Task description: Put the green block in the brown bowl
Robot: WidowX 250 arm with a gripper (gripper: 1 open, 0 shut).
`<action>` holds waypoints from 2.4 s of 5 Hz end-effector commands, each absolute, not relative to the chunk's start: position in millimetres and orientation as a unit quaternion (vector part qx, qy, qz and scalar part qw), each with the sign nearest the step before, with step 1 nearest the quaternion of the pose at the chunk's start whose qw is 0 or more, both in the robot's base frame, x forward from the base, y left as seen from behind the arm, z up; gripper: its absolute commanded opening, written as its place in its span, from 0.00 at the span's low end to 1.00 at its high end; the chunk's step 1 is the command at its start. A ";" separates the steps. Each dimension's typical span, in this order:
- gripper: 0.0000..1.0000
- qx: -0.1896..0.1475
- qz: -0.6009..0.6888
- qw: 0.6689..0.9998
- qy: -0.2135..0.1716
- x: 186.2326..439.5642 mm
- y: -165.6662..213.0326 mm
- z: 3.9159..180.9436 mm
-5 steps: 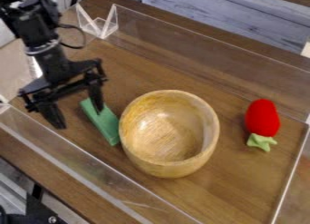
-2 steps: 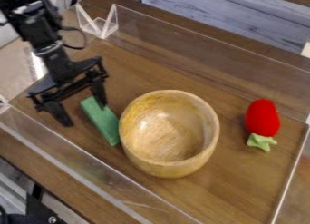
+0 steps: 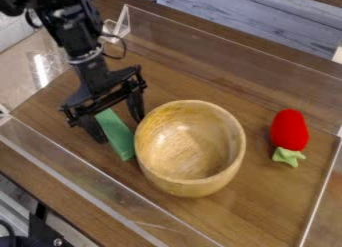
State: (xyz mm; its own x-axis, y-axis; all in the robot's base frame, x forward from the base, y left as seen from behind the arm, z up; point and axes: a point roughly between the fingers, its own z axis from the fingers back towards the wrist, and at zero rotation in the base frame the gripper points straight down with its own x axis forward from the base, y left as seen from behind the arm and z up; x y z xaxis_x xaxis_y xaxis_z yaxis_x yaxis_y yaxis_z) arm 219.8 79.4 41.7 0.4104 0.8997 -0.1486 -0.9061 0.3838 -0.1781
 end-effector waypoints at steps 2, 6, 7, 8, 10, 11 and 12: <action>1.00 -0.116 0.570 0.813 0.003 224.8 90.8 24.5; 1.00 -0.100 0.618 0.780 -0.005 242.2 105.7 23.9; 1.00 -0.093 0.620 0.779 -0.005 241.8 111.2 24.2; 0.00 -0.088 0.598 0.796 -0.009 242.5 107.8 30.9; 0.00 -0.077 0.584 0.806 -0.054 246.7 91.5 87.5; 0.00 -0.072 0.590 0.800 -0.080 251.7 69.8 125.0; 0.00 -0.079 0.551 0.826 -0.086 254.2 24.1 132.4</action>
State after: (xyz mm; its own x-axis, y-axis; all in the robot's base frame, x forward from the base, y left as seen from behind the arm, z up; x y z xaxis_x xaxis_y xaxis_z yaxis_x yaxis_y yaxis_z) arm 252.2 21.0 122.4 0.3928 0.9190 0.0327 -0.8994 0.3914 -0.1945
